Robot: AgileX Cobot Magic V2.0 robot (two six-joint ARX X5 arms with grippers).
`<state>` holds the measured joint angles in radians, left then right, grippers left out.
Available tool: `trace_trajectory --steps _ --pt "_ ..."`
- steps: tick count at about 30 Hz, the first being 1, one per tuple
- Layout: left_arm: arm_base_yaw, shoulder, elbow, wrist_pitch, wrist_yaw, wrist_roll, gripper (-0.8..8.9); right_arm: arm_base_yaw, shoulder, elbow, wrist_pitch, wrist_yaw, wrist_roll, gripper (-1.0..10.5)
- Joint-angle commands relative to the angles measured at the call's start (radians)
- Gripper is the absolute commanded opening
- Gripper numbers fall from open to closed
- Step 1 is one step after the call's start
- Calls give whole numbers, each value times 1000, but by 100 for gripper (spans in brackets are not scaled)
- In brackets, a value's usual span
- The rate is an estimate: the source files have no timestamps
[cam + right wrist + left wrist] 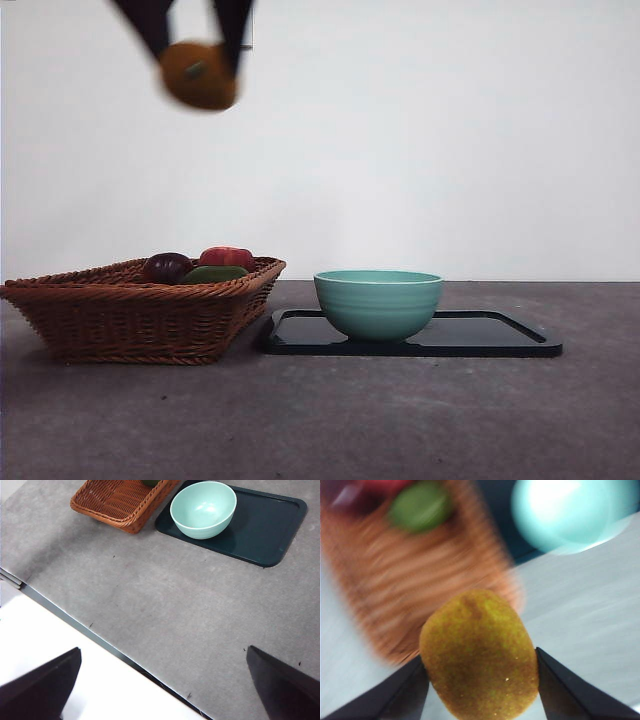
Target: Pick up the wifruite, put it on the bowl, pick up the plate, put it on desk
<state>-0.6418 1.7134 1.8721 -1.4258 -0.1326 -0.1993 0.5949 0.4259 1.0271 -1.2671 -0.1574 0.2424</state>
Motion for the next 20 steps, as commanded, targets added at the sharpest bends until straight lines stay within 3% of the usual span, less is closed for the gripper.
trace_trajectory --steps 1,10,20 --pt "24 2 -64 -42 -29 -8 246 7 3 13 11 1 12 553" --pt "121 -21 -272 294 -24 -3 245 7 3 13 10 0 12 553" --pt "204 83 -341 434 82 30 246 7 3 13 10 1 12 553"
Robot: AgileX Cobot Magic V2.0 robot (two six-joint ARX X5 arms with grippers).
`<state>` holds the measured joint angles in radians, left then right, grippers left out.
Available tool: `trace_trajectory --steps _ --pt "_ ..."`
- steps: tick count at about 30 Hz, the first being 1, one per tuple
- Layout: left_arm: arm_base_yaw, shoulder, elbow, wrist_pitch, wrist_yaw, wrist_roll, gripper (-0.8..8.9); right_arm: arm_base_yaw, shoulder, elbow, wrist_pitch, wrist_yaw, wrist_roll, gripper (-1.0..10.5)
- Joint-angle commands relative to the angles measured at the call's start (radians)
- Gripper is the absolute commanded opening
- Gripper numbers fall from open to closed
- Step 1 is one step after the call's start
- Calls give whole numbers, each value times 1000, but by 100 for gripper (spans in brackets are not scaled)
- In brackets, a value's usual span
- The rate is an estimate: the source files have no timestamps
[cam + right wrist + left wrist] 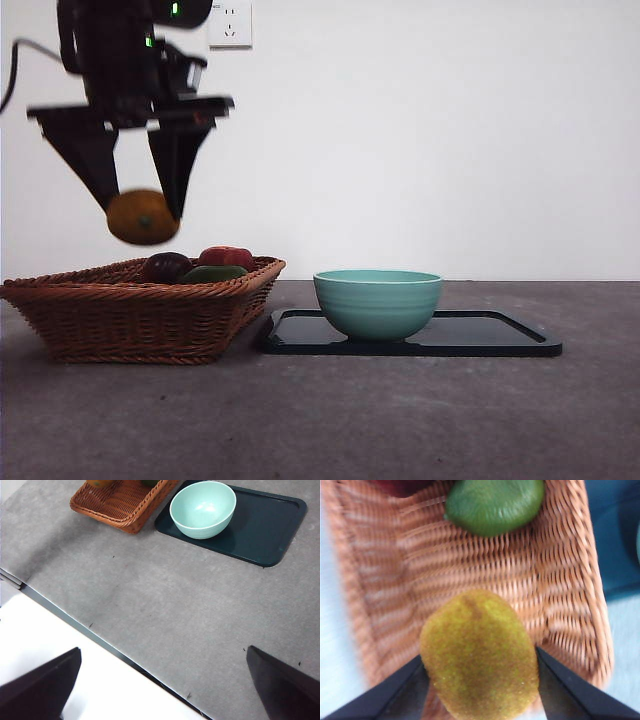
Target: Pick up the wifruite, put it on the bowl, pick up the plate, put it on desk
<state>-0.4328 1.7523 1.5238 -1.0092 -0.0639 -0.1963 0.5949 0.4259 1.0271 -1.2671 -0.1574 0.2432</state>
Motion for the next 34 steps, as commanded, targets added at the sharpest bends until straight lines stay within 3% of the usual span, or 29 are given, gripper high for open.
trace_trajectory --steps 1,12,22,28,34 --pt "-5 55 8 25 13 34 246 7 3 13 10 0 11 553" --pt "-8 195 8 36 16 56 246 7 3 13 10 0 11 553" --pt "-8 212 8 49 16 65 255 7 3 13 10 1 11 553" --pt "-8 211 15 42 16 65 479 7 3 13 10 1 10 553" --pt "-8 166 37 30 16 65 505 7 3 13 10 0 10 553"
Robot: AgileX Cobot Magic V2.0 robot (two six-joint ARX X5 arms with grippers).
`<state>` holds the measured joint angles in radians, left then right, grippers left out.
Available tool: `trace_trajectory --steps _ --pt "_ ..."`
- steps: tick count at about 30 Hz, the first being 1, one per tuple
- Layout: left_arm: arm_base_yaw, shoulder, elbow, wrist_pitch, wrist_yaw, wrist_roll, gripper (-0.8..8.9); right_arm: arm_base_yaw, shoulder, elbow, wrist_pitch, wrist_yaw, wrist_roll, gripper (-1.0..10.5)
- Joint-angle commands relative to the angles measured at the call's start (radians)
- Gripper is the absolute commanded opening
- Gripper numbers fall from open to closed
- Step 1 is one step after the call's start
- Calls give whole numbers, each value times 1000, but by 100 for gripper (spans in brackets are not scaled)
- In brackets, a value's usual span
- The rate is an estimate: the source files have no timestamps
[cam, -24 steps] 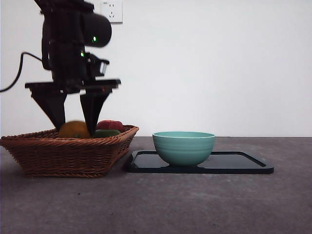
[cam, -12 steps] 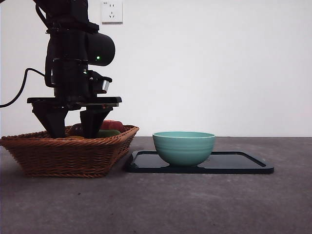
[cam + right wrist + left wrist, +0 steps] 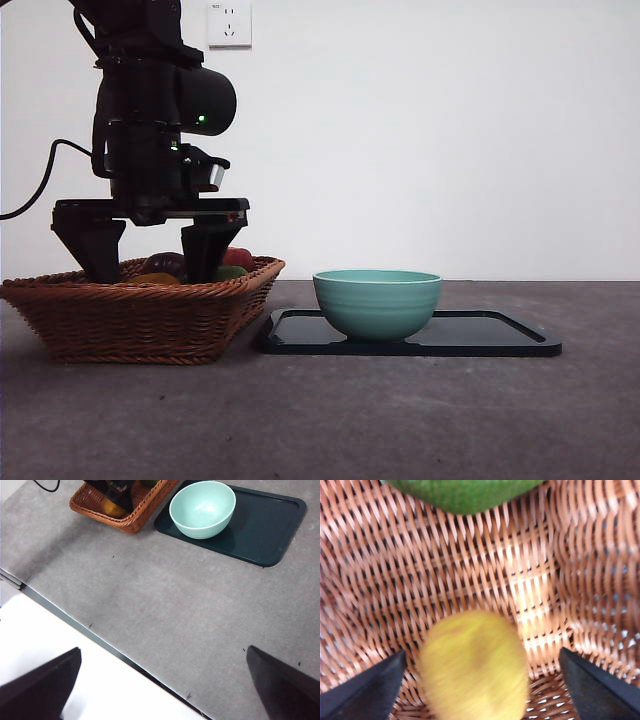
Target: Pick up the wifruite, put it on the bowl, pick up the plate, put it on desk
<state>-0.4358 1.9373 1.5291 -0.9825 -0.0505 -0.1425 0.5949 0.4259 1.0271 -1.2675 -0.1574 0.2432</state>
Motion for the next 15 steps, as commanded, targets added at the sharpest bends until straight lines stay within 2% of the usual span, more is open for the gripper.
trace_trajectory --steps 1,5,10,15 --pt "-5 -38 32 3 3 12 505 7 3 13 10 0 10 553" --pt "-5 -126 32 -9 3 13 508 7 3 13 10 1 10 553" --pt "-5 -276 32 -55 9 33 564 7 3 13 10 1 10 553" --pt "-6 -449 32 -108 126 85 563 7 3 13 11 2 10 553"
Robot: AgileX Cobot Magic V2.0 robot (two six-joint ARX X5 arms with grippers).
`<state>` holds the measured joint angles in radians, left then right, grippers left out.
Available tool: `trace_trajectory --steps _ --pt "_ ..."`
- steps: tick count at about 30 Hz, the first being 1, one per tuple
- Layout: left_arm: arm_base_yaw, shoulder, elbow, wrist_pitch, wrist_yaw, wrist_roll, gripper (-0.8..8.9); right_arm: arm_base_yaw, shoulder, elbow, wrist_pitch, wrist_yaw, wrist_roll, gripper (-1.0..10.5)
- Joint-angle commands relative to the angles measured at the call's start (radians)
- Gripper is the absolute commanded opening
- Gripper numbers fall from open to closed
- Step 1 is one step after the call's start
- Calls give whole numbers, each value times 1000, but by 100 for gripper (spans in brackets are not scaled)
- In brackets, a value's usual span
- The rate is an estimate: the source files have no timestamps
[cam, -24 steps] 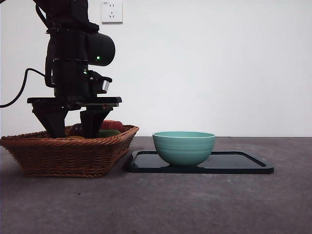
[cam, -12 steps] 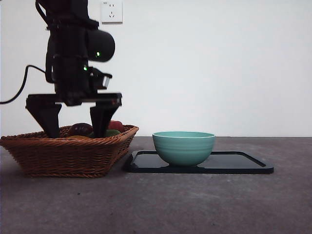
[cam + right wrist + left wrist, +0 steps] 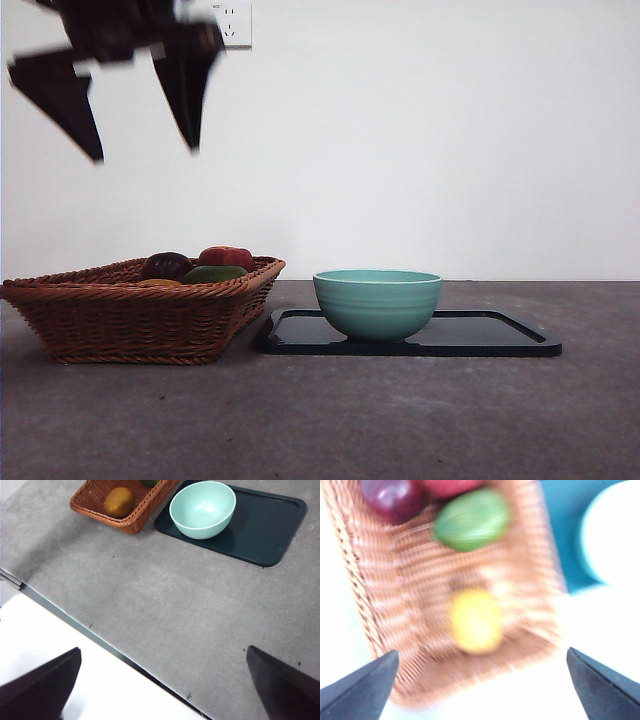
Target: Pick up the wifruite, put it on the bowl, pick up the plate, put it on desk
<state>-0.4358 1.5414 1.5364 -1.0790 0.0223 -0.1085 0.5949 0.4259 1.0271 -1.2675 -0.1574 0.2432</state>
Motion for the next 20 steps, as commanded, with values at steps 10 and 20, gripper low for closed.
trace_trajectory --steps 10,20 --pt "-11 -366 24 -128 204 127 562 7 3 13 25 1 11 553" --pt "-21 -552 16 -260 406 194 562 7 3 13 47 0 13 553"
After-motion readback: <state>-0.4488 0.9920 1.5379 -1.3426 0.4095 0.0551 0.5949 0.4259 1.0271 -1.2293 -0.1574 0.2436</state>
